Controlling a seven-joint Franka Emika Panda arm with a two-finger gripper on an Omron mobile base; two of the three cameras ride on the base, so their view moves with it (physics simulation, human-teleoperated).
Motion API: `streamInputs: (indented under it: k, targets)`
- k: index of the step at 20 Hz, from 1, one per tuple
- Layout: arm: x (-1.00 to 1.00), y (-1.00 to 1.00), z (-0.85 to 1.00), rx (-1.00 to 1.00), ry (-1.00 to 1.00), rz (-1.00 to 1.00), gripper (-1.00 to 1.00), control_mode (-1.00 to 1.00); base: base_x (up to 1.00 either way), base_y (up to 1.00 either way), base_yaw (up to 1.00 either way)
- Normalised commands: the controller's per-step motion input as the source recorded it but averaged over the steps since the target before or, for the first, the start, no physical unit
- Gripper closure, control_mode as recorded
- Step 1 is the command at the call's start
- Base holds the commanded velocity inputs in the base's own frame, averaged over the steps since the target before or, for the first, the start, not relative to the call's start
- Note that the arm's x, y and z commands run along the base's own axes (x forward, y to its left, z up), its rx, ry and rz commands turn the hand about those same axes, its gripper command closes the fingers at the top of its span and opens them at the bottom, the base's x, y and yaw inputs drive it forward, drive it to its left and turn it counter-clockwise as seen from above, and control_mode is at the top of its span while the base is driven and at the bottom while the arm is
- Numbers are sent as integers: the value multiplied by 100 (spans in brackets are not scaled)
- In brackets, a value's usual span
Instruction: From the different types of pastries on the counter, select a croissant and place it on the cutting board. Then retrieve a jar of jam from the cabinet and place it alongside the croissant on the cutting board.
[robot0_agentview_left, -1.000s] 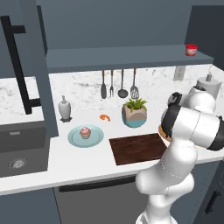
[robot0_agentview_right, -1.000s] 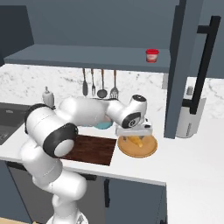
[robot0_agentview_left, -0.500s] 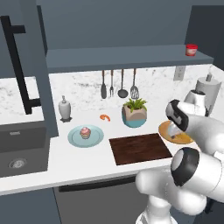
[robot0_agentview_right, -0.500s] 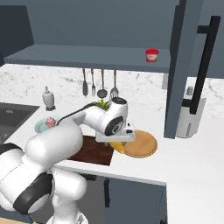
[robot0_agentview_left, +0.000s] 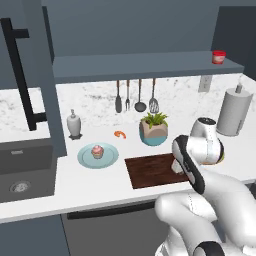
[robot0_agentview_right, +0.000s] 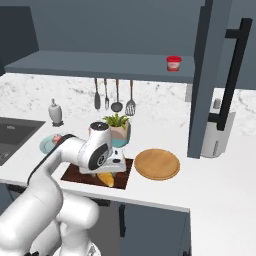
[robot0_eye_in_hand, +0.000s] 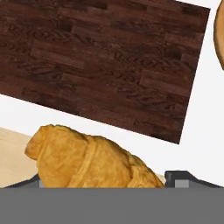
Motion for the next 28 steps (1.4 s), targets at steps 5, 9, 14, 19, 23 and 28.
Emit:
streamInputs:
  k: [5,9,14,19,23,28]
  targets:
    - [45,60,0,0,-4,0,100,-100,0,0,0]
    - [50,75,0,0,0,0,100,-100,0,0,0]
    - [30,76,0,-1,1,1,100,-100,0,0,0]
    - [34,24,-9,0,0,1,100,-100,0,0,0]
    - [43,0,-15,0,0,2,100,-100,0,0,0]
    - [26,10,-19,0,0,1,100,-100,0,0,0]
